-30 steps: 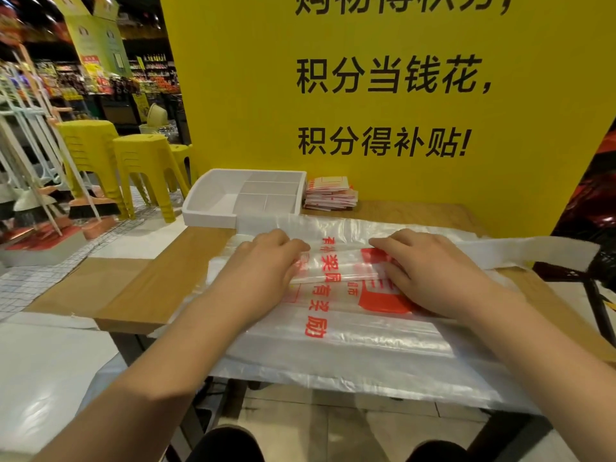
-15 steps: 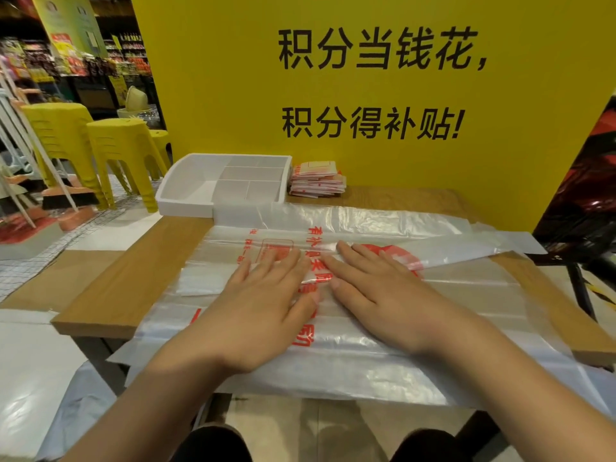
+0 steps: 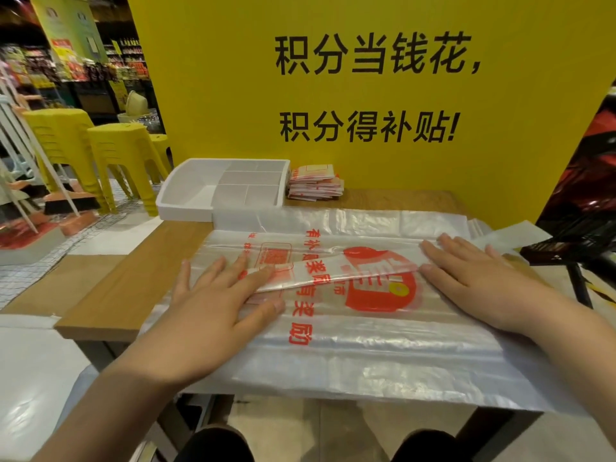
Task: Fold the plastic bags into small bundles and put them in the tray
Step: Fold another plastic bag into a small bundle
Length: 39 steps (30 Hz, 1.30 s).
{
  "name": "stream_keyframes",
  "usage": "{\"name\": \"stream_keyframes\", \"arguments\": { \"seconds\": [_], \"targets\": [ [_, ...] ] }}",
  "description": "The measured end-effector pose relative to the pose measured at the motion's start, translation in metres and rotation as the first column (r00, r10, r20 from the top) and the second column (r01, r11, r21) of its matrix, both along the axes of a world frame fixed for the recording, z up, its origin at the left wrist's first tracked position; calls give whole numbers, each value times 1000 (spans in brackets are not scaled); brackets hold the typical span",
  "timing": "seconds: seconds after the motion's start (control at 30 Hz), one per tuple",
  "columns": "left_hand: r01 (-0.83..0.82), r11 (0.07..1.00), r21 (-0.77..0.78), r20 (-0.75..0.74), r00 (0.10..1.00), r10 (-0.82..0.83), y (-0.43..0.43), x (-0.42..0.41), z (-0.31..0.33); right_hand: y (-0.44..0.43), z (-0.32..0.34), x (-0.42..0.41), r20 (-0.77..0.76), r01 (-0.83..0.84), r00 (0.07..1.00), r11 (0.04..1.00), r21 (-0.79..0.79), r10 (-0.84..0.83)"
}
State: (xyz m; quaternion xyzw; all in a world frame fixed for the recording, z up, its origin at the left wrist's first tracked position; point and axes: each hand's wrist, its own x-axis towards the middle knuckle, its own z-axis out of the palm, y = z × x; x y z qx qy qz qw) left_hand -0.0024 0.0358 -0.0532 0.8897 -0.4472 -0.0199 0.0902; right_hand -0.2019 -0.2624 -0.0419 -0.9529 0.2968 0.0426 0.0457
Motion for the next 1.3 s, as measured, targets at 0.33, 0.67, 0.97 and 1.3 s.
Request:
{"name": "stream_keyframes", "arguments": {
  "seconds": [0.33,0.67,0.97,1.3],
  "targets": [
    [100,983,-157,278,959,-53,-9,-7,2,46,24,32,135,-427,875,872,-239,465],
    [398,913,-87,55,917,-394,-13,-61,-8,33,47,43,311,-217,889,907,-360,337],
    [208,975,79,150,964,-218,-39,-81,-17,44,82,34,584,-225,809,954,200,68],
    [256,967,9,54,965,-256,-18,-68,2,47,73,51,300,-125,749,319,939,-591]
  ]
}}
